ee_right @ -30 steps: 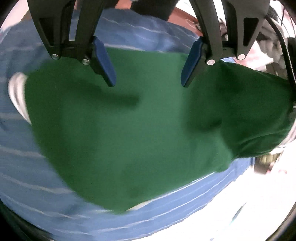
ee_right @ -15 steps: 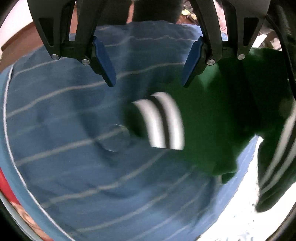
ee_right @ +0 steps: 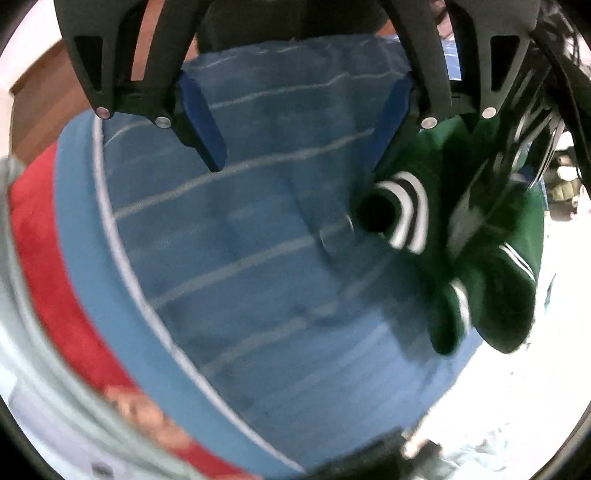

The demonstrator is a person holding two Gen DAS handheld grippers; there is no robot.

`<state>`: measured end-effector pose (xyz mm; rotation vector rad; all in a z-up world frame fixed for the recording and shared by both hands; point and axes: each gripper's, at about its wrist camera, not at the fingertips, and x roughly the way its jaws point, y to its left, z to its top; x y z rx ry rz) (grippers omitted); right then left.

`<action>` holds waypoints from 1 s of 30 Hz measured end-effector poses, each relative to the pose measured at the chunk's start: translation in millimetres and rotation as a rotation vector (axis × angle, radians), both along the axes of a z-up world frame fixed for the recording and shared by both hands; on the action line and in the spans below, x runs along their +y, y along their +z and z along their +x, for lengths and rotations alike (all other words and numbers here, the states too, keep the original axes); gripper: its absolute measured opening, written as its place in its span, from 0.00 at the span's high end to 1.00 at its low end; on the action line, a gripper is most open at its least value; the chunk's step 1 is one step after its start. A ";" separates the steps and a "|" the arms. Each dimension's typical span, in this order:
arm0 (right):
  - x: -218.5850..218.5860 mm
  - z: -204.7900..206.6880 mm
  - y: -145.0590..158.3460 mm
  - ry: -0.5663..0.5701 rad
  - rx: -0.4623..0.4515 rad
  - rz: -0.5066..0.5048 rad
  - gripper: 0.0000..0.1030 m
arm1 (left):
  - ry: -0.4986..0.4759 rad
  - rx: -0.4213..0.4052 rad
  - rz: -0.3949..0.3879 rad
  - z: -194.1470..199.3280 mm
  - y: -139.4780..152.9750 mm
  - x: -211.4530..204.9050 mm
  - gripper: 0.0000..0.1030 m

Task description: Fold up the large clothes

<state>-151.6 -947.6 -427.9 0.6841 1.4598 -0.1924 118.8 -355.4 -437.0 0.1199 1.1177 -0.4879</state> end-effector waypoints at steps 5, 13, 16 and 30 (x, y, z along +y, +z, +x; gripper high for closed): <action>5.7 46.1 30.5 0.072 -0.062 0.055 0.22 | 0.208 0.023 -0.035 9.0 32.8 67.0 0.07; 97.2 142.8 8.7 0.257 -0.121 0.269 0.23 | 0.530 0.093 0.256 36.8 -27.4 173.2 0.07; 126.1 154.4 -40.8 0.303 0.015 0.291 0.79 | 0.484 0.145 0.297 39.6 -69.9 181.1 0.00; 143.8 165.9 1.6 0.291 -0.081 0.245 0.34 | 0.489 0.075 0.265 57.2 -6.4 192.2 0.00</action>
